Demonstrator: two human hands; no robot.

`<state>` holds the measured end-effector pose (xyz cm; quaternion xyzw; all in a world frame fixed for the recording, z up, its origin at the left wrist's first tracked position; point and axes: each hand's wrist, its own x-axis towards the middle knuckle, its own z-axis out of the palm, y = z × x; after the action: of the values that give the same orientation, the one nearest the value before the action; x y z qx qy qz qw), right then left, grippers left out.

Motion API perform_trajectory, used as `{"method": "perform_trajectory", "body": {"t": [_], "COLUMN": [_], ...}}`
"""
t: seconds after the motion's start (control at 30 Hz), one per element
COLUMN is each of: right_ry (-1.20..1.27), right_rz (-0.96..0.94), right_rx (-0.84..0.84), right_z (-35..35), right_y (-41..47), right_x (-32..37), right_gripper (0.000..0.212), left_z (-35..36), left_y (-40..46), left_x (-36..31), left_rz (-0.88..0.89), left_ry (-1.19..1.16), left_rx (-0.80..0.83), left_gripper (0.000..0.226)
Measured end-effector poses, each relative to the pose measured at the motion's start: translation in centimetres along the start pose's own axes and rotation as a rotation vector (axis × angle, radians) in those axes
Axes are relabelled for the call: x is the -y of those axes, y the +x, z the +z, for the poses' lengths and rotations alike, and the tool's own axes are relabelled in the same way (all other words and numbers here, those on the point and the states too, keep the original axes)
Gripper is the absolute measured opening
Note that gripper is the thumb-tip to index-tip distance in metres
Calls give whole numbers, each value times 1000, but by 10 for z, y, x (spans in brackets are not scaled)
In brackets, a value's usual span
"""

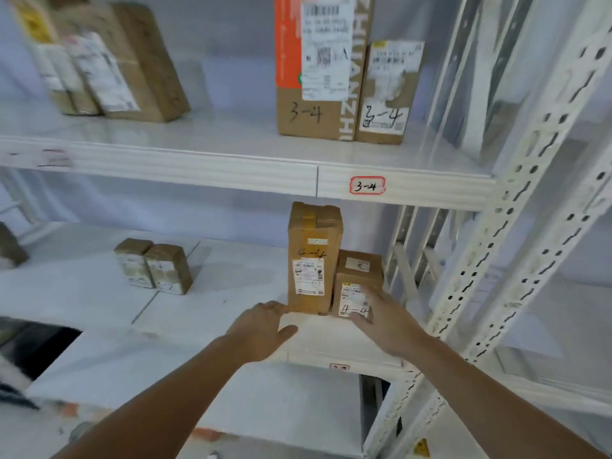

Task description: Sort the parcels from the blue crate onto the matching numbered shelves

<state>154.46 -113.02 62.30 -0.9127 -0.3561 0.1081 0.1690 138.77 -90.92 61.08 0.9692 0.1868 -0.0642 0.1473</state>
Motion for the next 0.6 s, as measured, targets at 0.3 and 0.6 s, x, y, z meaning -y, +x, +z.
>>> {"method": "perform_trajectory", "body": {"t": [0.3,0.6], "right_ry": [-210,-264], "right_rz": [-711,-1173], "right_rx": [207,364], "right_z": [22,105], "right_y": [-57,-189], "right_x": [212,445], "right_gripper": [69,67], "left_z": [-44,-41], "left_y": [-212,-512], "left_x": [75,184], "left_rz": [-203,-714], "left_ry": [104,66], "left_rx": [-155,-304], "left_gripper": [66,65]}}
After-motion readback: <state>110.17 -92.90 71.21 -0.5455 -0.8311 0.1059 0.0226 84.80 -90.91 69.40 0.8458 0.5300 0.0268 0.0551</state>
